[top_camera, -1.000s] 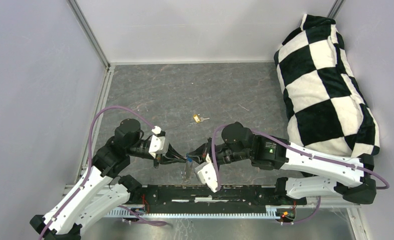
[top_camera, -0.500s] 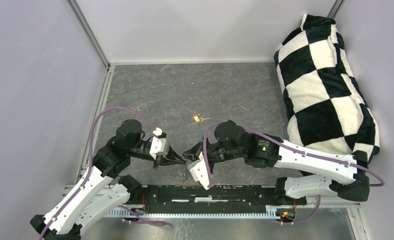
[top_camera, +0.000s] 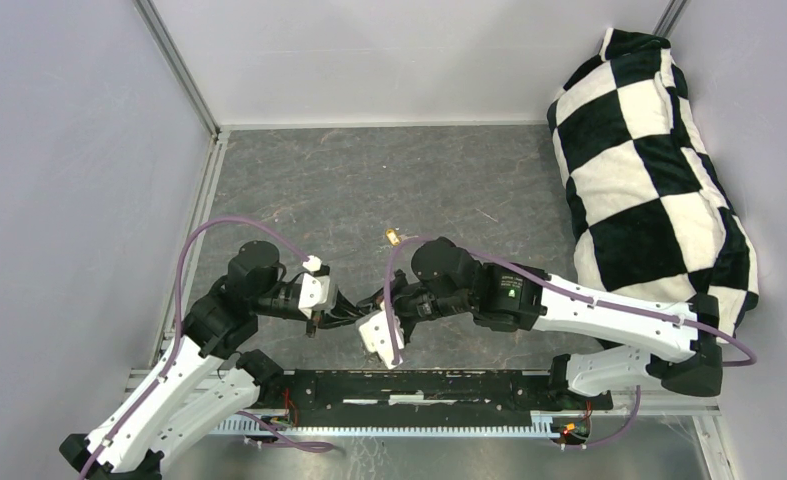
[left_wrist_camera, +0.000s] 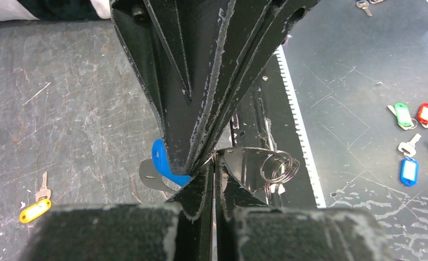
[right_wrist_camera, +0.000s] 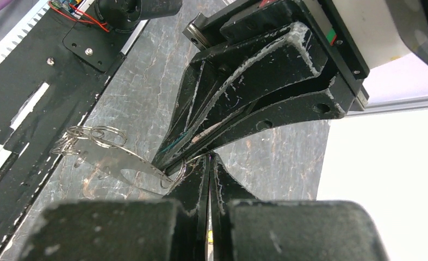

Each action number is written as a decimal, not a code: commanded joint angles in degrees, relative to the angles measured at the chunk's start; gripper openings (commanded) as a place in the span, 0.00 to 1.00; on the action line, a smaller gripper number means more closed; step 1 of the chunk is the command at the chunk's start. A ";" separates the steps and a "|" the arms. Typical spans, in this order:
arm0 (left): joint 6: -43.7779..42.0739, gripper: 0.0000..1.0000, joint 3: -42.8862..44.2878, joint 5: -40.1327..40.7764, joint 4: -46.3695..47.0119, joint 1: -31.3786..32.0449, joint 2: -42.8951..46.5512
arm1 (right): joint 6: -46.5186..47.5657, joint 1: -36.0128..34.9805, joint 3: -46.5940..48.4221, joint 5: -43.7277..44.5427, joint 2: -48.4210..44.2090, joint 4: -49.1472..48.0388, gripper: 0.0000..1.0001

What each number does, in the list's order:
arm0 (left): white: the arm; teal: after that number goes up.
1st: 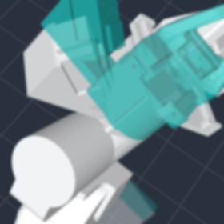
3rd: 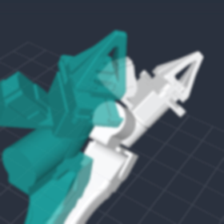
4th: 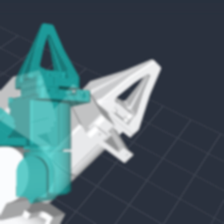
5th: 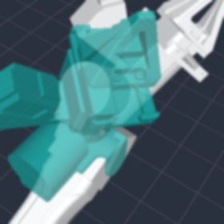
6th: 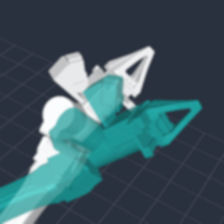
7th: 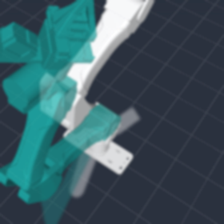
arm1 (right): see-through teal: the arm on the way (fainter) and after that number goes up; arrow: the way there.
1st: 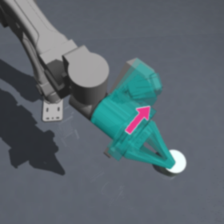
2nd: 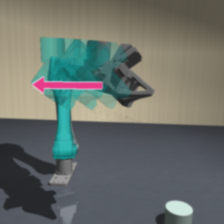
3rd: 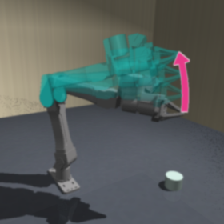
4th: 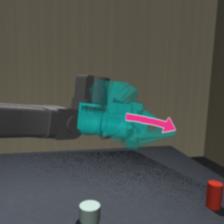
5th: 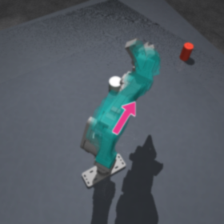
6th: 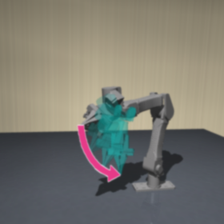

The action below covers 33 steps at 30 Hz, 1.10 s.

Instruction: Put the keys on the keyring

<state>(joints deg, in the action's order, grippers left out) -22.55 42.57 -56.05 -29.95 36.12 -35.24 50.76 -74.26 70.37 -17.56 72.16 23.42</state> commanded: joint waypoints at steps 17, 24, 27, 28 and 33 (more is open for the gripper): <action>4.54 0.02 -2.53 3.15 11.29 0.09 5.00 | -3.35 -0.41 14.93 1.60 5.92 13.54 0.32; 4.24 0.02 -2.59 1.80 11.09 0.09 5.89 | -3.80 0.71 19.80 1.46 6.97 19.93 0.40; 4.10 0.02 -2.54 1.09 11.11 0.09 6.11 | -3.41 1.02 21.97 0.74 7.83 21.56 0.41; 4.09 0.02 -2.49 1.03 11.13 0.09 6.19 | -3.32 1.11 22.85 0.77 8.23 21.98 0.41; 4.32 0.02 -2.59 0.35 11.12 0.09 6.74 | -3.56 2.17 24.94 1.94 8.85 21.54 0.41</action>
<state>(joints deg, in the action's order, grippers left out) -20.12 39.88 -53.23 -22.15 36.12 -29.28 47.77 -73.03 91.96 -15.59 80.55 44.58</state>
